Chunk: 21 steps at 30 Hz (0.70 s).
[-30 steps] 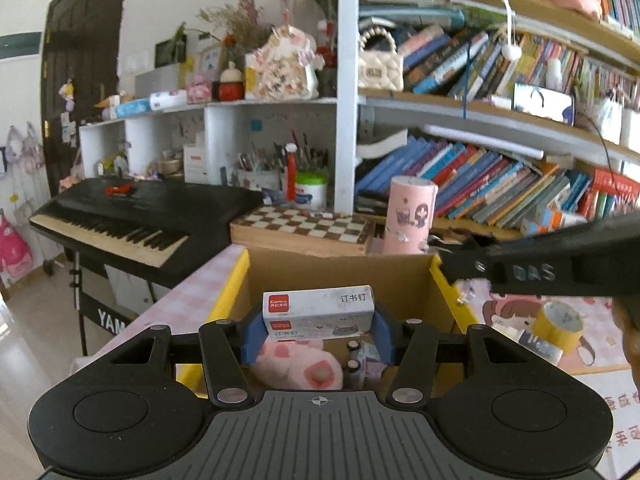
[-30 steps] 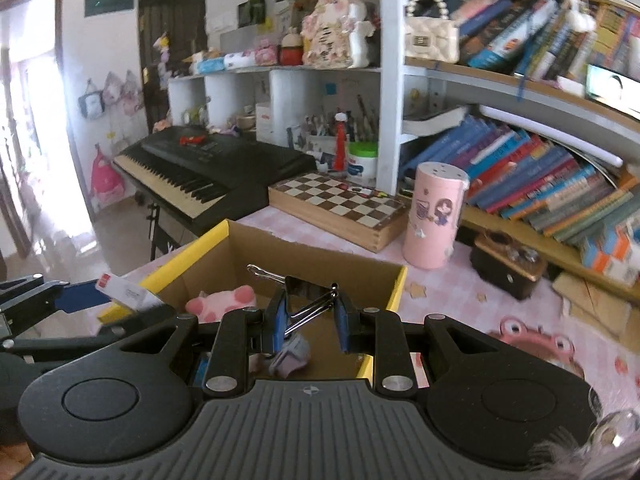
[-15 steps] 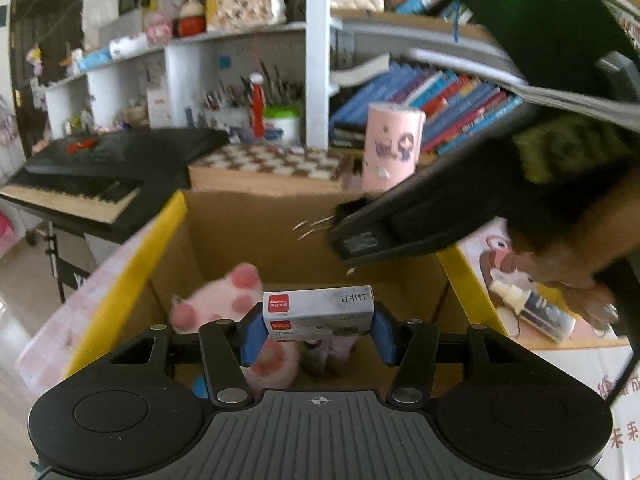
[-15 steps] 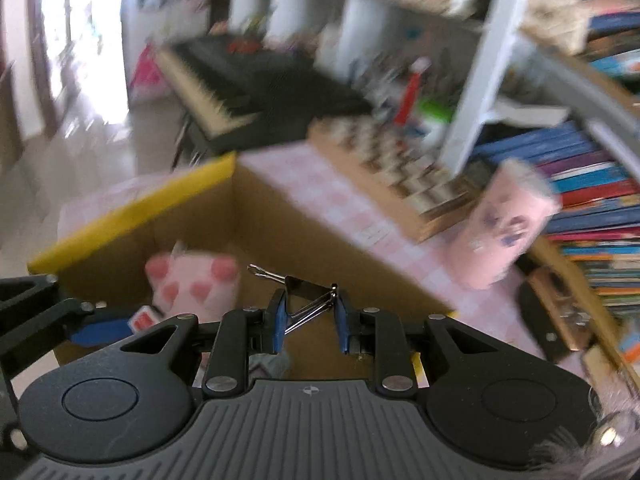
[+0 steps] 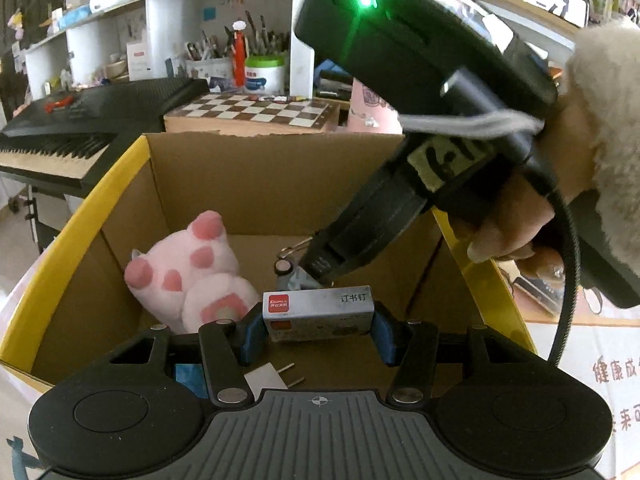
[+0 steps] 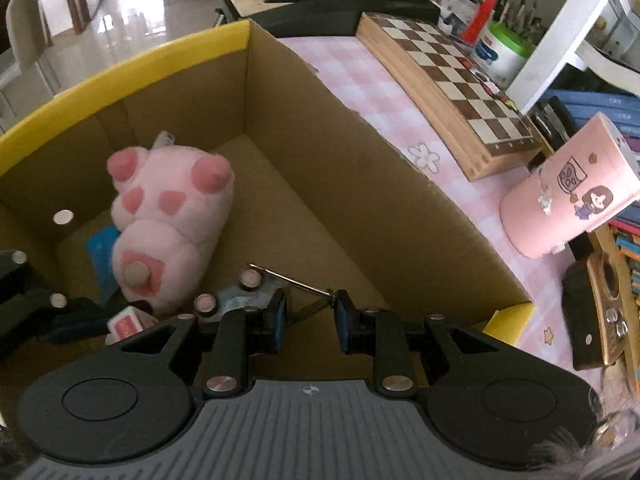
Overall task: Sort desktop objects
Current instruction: 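Lower the stapler box into the box while the right tool lowers the binder clip inside, then open both tools inside the box and lift them out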
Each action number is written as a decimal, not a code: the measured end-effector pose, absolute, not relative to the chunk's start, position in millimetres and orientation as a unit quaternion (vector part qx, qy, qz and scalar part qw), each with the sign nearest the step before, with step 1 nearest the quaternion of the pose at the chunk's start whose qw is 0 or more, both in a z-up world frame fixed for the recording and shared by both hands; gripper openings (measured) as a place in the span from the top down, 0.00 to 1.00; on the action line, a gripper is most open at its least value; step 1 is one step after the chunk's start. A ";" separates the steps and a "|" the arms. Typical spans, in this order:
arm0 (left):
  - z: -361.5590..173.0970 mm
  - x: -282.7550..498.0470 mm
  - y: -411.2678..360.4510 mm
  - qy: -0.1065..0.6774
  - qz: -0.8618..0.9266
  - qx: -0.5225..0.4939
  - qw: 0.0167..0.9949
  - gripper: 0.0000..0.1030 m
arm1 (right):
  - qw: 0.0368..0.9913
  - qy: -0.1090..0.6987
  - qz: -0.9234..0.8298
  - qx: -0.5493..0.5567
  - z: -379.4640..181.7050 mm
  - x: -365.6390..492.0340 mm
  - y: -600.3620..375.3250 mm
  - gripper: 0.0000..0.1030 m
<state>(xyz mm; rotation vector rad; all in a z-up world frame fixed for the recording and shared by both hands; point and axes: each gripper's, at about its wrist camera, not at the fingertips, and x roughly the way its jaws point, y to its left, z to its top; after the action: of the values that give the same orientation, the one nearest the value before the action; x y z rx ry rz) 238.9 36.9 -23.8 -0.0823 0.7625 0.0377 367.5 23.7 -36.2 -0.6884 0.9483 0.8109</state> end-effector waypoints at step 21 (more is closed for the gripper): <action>6.7 201.9 52.1 0.297 0.049 -0.051 0.952 0.32 | 0.844 0.364 0.337 -0.205 21.2 335.6 -21.4 0.48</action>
<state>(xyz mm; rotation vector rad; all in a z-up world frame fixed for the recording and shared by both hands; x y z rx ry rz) 201.9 52.1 6.7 -0.1046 0.6030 0.0990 335.6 -21.4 21.2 -0.4327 0.7686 0.7123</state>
